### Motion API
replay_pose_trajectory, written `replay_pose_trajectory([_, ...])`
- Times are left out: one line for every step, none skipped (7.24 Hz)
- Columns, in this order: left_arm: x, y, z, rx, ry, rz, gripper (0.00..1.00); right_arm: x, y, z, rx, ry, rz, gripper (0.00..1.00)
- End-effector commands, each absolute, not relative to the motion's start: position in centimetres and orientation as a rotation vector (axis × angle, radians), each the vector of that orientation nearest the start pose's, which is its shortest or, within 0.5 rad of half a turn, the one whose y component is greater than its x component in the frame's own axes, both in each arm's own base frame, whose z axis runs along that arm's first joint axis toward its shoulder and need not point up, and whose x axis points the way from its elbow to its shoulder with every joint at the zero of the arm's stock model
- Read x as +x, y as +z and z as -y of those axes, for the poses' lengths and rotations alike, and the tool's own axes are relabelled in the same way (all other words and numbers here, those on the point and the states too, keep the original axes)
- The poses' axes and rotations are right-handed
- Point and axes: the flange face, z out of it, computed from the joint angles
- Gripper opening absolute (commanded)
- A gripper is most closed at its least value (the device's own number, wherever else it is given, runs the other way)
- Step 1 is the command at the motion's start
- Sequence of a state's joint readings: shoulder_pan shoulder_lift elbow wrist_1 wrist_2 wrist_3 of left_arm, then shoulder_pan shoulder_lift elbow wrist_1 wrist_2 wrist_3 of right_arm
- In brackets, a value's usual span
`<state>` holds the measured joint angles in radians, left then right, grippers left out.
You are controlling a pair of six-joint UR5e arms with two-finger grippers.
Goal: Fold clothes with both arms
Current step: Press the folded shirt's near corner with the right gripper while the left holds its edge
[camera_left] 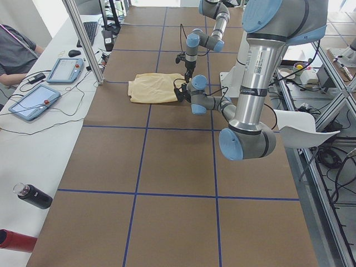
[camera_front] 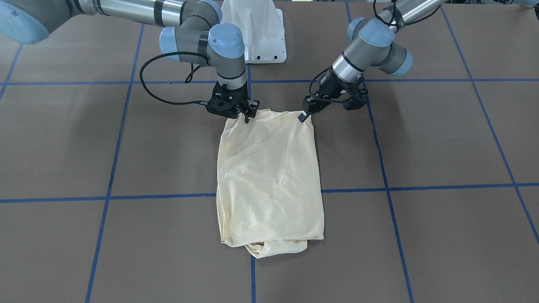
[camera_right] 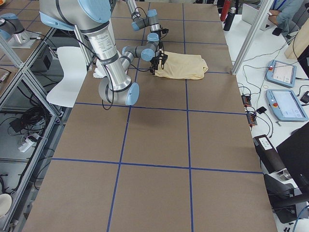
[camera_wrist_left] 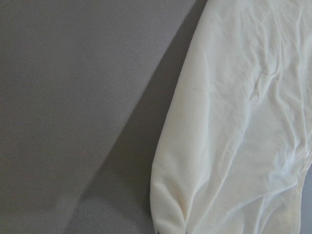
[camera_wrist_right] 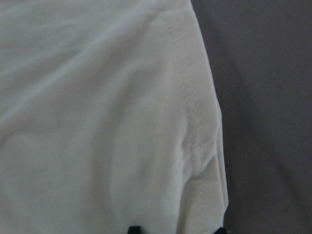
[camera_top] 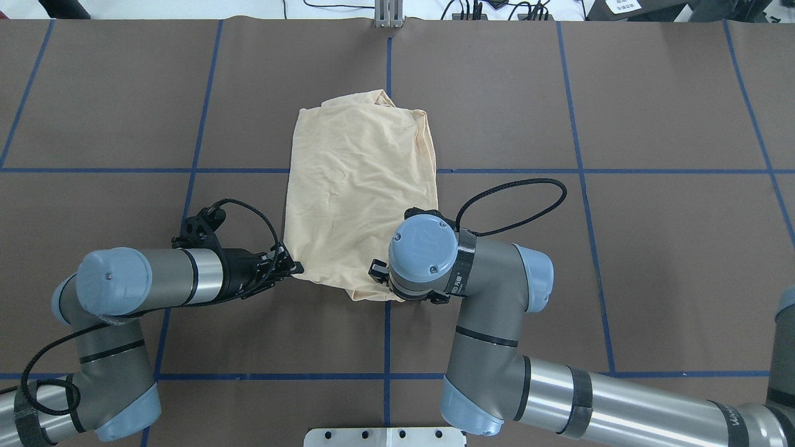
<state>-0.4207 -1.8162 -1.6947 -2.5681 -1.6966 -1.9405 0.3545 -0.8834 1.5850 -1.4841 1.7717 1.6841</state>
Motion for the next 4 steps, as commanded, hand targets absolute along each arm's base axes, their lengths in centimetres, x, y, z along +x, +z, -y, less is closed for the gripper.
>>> replay_pose_trajectory([48.58, 35.6, 34.95, -0.071, -0.574, -1.39, 0.0, -62.54, 23.07, 35.35, -0.093, 0.363, 0.815, 0.37])
replay_pose_trajectory([48.59, 35.62, 34.95, -0.071, -0.574, -1.389, 0.0, -62.6, 22.92, 35.37, -0.093, 0.361, 0.817, 0.37])
replay_pose_trajectory([48.59, 35.62, 34.95, -0.071, -0.574, -1.389, 0.0, -62.62, 22.7, 35.38, -0.09, 0.357, 0.82, 0.39])
replay_pose_trajectory([48.58, 35.6, 34.95, -0.071, -0.574, -1.39, 0.0, -62.62, 22.68, 35.38, -0.089, 0.355, 0.821, 0.46])
